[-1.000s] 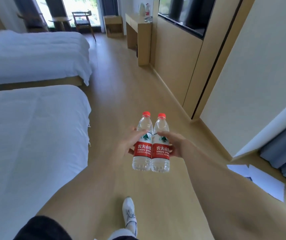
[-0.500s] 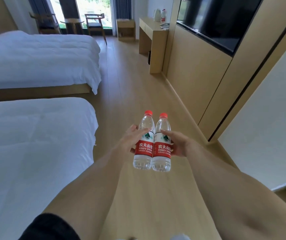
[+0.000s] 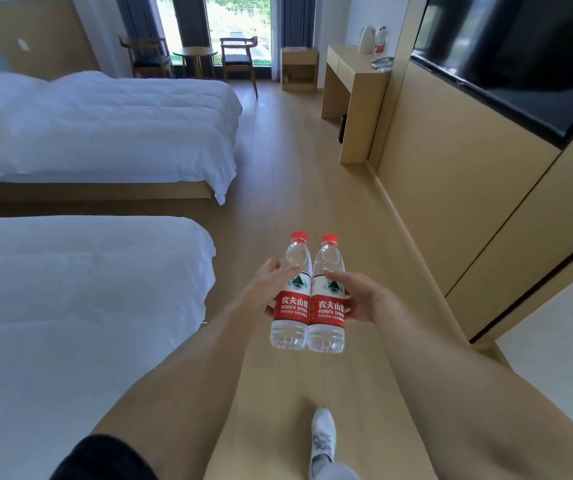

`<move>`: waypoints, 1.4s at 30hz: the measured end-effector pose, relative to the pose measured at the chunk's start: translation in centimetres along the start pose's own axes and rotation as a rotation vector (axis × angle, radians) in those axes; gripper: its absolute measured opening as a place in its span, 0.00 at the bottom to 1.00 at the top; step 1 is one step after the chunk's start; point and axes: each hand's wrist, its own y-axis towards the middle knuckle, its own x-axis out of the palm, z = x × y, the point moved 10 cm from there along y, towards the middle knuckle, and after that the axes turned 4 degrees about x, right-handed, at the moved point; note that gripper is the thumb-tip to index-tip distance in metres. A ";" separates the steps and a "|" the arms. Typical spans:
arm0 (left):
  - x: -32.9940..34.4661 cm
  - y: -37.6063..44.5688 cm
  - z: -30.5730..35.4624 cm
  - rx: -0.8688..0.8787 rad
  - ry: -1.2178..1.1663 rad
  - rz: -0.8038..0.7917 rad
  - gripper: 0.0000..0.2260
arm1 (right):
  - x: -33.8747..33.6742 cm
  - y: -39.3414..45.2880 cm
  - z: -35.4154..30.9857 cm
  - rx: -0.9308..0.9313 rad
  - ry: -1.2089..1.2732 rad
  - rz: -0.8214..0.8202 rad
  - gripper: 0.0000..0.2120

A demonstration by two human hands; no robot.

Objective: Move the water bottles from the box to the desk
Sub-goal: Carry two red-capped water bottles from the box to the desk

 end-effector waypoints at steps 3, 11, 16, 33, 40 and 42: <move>-0.5 4.9 2.2 -0.033 -0.018 0.067 0.18 | -1.0 3.7 -5.0 0.002 -0.040 -0.032 0.20; -0.4 15.3 8.6 -0.055 -0.061 0.087 0.18 | -4.0 10.9 -16.1 -0.009 -0.111 -0.098 0.22; 0.4 20.6 11.0 -0.072 -0.116 0.052 0.22 | -5.6 14.4 -20.3 -0.022 -0.111 -0.107 0.21; -1.5 48.4 19.5 -0.052 -0.188 -0.134 0.16 | -9.2 32.3 -39.0 -0.062 -0.075 0.070 0.21; -5.6 58.7 23.4 -0.063 -0.193 -0.167 0.19 | -7.0 39.4 -47.2 -0.074 -0.042 0.069 0.22; -6.2 61.0 24.3 -0.067 -0.197 -0.179 0.21 | -6.9 41.2 -48.8 -0.069 -0.028 0.062 0.22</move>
